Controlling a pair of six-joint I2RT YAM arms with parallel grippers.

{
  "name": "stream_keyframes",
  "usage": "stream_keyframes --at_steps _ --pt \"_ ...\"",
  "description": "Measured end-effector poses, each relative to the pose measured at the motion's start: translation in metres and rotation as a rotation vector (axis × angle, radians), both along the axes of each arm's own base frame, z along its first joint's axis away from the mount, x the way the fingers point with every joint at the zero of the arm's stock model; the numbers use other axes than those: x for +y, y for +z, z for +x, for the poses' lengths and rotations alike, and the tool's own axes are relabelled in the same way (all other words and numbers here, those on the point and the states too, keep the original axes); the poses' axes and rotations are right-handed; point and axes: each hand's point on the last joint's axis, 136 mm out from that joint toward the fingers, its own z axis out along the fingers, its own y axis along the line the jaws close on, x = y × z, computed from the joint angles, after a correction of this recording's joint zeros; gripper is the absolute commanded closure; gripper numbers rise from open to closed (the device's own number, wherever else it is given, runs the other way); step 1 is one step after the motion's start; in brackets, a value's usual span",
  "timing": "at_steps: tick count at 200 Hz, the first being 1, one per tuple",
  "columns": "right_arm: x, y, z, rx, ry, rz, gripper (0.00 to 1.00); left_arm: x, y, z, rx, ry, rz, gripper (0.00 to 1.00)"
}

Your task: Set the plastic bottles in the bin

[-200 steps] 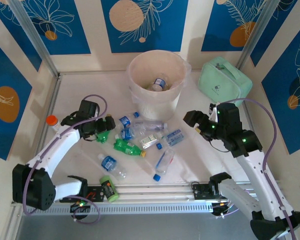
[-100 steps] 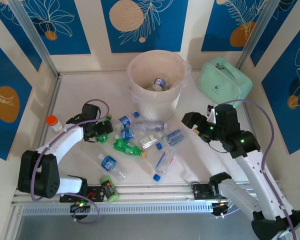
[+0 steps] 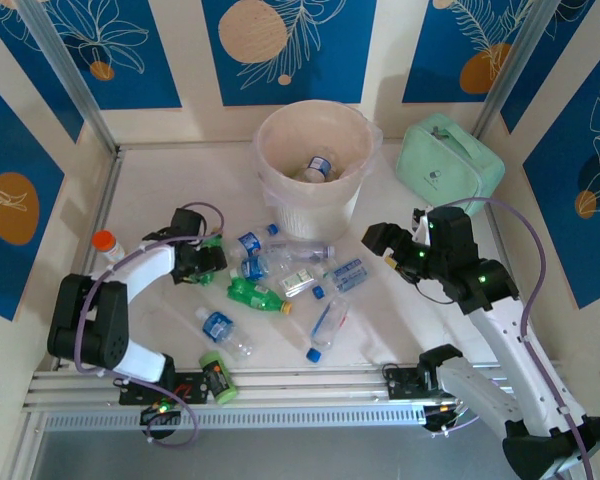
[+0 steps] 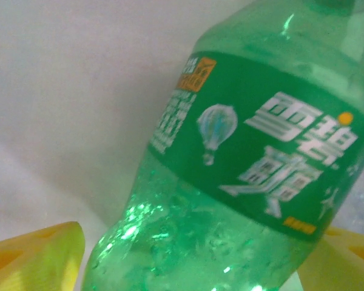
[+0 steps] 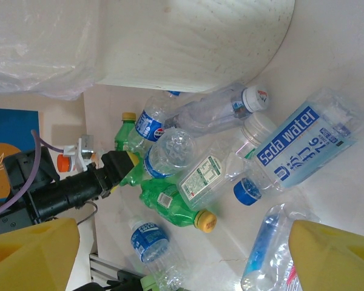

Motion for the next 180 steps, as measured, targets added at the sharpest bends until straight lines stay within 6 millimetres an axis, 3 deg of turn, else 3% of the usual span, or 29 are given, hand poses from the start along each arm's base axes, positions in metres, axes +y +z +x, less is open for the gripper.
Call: stream_keyframes --at_steps 59,118,180 --pt "0.002 0.000 0.002 0.006 0.003 -0.002 0.11 -0.003 -0.004 0.011 0.000 -0.011 -0.010 0.32" --pt "0.004 0.004 0.004 -0.001 0.008 -0.007 0.11 -0.008 0.001 0.008 -0.001 -0.027 -0.038 0.47" --pt "0.009 0.011 0.017 0.003 0.012 -0.020 0.11 -0.008 0.011 -0.005 -0.014 -0.014 -0.061 0.53"
